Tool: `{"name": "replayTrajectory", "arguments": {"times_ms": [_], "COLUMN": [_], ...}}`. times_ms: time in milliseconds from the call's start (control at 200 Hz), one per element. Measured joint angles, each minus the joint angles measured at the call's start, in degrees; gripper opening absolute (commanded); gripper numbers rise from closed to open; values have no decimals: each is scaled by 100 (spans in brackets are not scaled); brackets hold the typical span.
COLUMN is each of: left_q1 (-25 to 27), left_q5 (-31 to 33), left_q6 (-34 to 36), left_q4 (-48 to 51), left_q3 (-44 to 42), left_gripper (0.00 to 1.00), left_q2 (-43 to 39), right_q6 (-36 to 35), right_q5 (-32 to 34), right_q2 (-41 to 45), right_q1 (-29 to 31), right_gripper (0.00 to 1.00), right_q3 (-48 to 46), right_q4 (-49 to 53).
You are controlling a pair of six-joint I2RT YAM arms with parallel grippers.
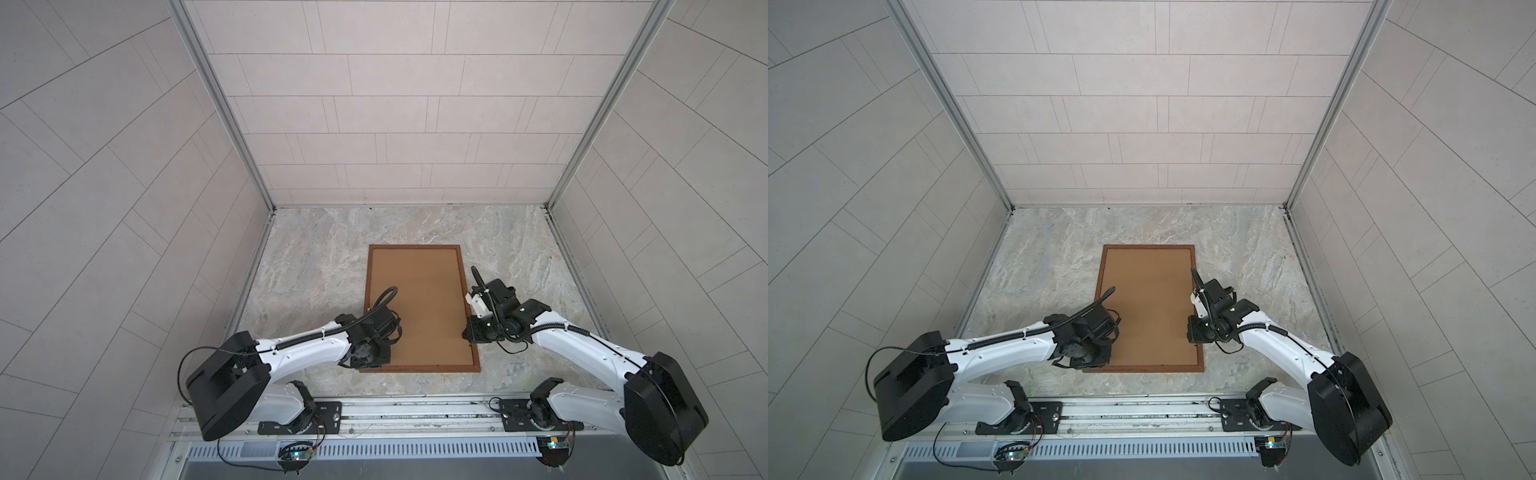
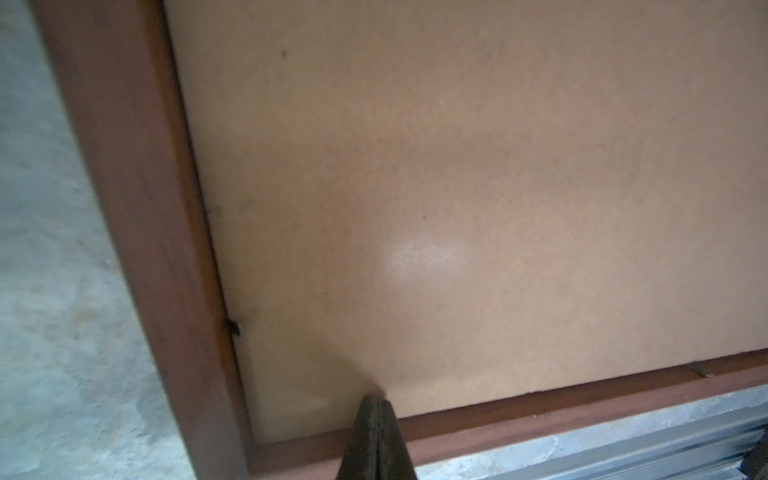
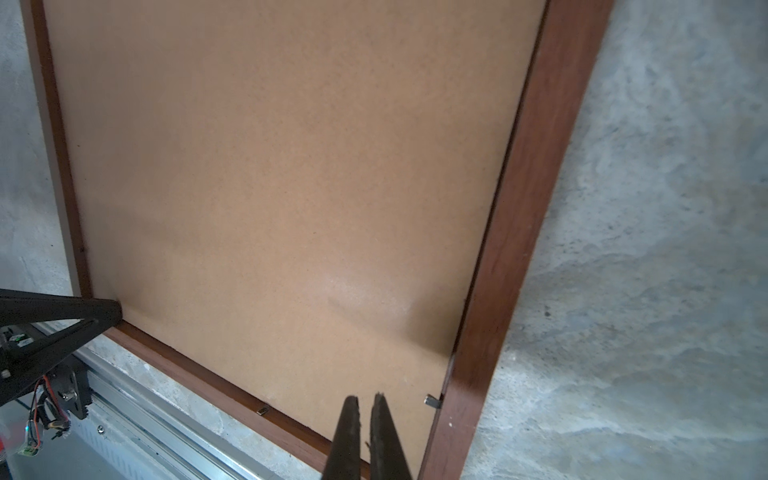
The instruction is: Put the photo into the frame
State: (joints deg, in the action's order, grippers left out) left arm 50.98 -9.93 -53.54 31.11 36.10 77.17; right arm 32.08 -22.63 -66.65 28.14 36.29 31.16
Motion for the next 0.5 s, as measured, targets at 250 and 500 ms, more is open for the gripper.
{"name": "replayTrajectory", "arguments": {"times_ms": [250,500], "left_q1": [-136,-306], "left_q5": [146,317], "left_q6": [269,680], "left_q4": [595,826], "left_q3": [400,1137], "left_gripper": [6,6], "left_q2": [-234,-404], "right_q6": [72,551], "right_q5": [87,579], "right_q2": [555,573], "right_q1": [409,1985], "right_gripper": [0,0], "right_q3": [96,74], "right_q4": [299,205]}}
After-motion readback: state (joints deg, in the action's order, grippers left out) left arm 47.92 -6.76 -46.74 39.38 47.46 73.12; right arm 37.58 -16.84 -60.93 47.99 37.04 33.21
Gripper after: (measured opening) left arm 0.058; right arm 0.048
